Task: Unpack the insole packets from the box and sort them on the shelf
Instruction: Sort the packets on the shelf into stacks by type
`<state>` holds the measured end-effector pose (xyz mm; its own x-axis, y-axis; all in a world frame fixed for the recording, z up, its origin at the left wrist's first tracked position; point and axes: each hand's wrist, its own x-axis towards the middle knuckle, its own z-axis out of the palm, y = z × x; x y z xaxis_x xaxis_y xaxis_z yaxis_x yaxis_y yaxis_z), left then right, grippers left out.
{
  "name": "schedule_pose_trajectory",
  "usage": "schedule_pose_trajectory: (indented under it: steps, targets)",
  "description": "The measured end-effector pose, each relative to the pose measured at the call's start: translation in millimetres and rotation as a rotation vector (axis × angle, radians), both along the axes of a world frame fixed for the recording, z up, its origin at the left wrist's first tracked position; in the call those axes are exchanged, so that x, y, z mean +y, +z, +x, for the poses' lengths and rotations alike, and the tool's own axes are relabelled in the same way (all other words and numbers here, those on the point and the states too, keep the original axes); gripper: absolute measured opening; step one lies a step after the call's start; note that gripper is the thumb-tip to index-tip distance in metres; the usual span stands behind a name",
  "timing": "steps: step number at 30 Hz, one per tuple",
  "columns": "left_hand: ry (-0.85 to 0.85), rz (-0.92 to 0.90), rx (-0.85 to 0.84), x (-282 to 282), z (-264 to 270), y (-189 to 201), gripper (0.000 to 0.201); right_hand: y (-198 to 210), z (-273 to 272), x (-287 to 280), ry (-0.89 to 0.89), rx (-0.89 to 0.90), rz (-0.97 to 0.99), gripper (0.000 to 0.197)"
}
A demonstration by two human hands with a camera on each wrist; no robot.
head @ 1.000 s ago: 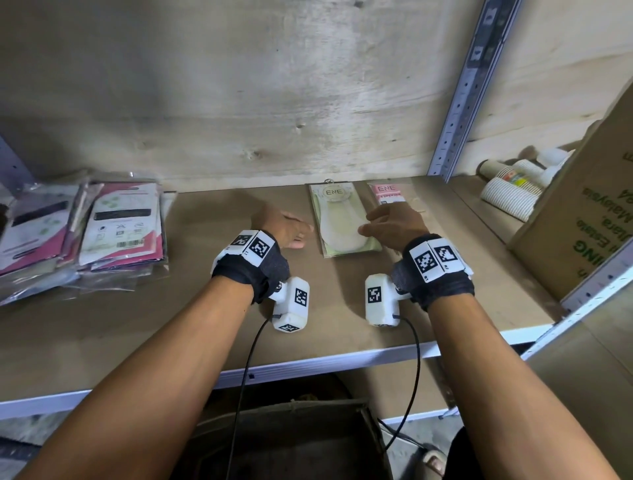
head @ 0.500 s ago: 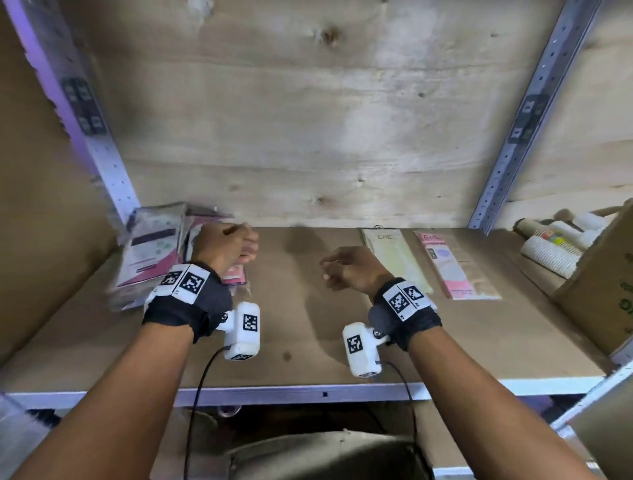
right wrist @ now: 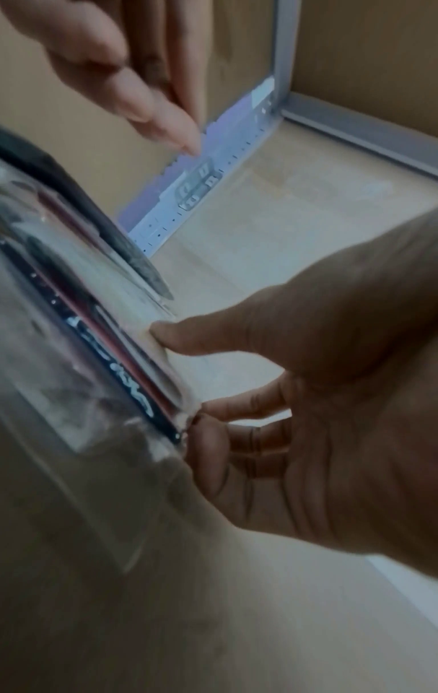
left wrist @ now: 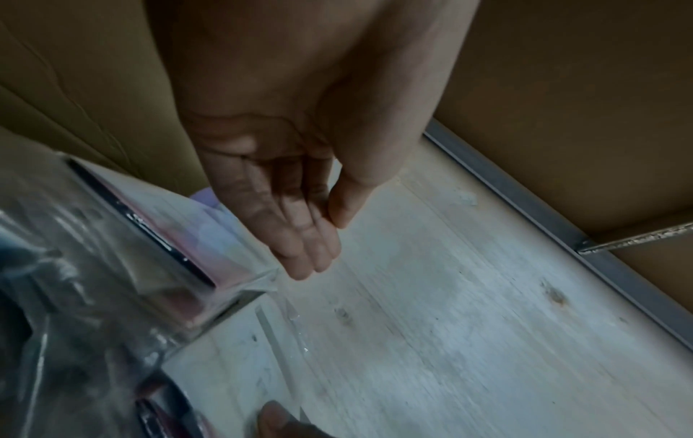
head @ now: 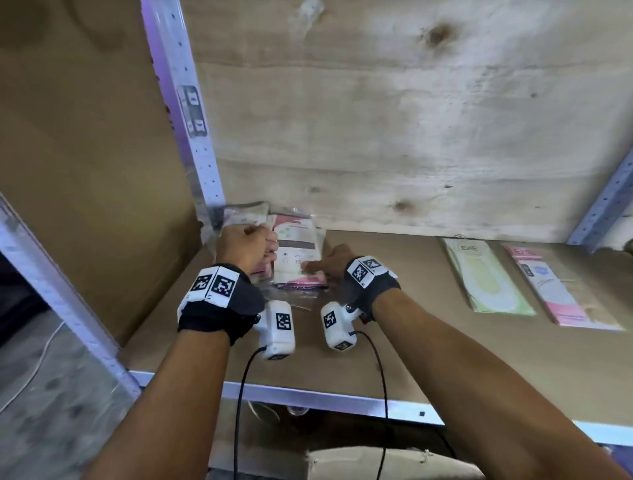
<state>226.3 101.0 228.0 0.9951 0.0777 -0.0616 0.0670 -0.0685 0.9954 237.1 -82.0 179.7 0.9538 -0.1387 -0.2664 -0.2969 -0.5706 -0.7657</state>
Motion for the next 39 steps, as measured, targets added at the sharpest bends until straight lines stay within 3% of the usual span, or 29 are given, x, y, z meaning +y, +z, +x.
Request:
schedule_pose_trajectory:
  steps: [3,7,10,13,16,19,23,25,26,29,32,34,37,39]
  targets:
    - [0.040,0.054,0.023,2.8,0.1,-2.1,0.023,-2.0,-1.5,-6.7,0.028,0.028,-0.073,0.062]
    - [0.033,0.045,0.040,0.4,0.8,-5.3,0.030,-1.7,-11.9,-22.8,-0.031,0.071,-0.064,0.057]
    - [0.030,0.051,0.023,-10.5,-3.0,-8.1,0.035,-1.2,-30.0,-41.1,-0.048,0.034,0.058,0.047]
    - [-0.016,0.004,0.035,-27.0,-6.7,-8.6,0.028,-0.6,-57.3,-61.5,-0.086,-0.050,0.305,0.032]
    - [-0.132,-0.078,0.119,-46.9,-13.9,-9.3,0.024,3.7,-84.5,-77.5,-0.134,-0.212,0.381,0.031]
    - [-0.264,-0.173,0.192,-75.0,-27.4,-5.5,0.018,11.5,-113.9,-95.6,-0.156,-0.385,0.332,0.018]
    - [-0.334,-0.323,0.249,-105.7,-33.0,0.4,0.069,19.8,-147.2,-115.1,-0.127,-0.587,0.136,0.014]
    - [-0.337,-0.422,0.275,-118.3,-35.0,2.2,0.074,23.2,-160.4,-121.8,-0.048,-0.677,-0.089,0.014]
    - [-0.333,-0.443,0.276,-124.7,-36.3,2.2,0.068,24.3,-165.5,-125.5,-0.006,-0.688,-0.181,0.019]
    - [-0.253,-0.396,0.225,-142.5,-39.5,-5.2,0.021,25.0,-175.3,-137.9,0.104,-0.592,-0.321,0.042]
    - [-0.207,-0.289,0.171,-153.5,-39.7,-16.2,0.002,21.9,-182.9,-152.8,0.185,-0.415,-0.293,0.076]
    - [-0.255,-0.258,0.163,-157.5,-39.4,-20.1,0.006,20.3,-185.6,-163.7,0.113,-0.403,-0.200,0.081]
    - [-0.370,-0.208,0.155,-162.8,-40.6,-22.9,0.025,17.0,-184.0,-182.4,-0.079,-0.450,-0.104,0.066]
    - [-0.444,-0.197,0.168,-167.0,-41.9,-24.0,0.033,14.1,-181.9,-193.4,-0.126,-0.391,-0.012,0.054]
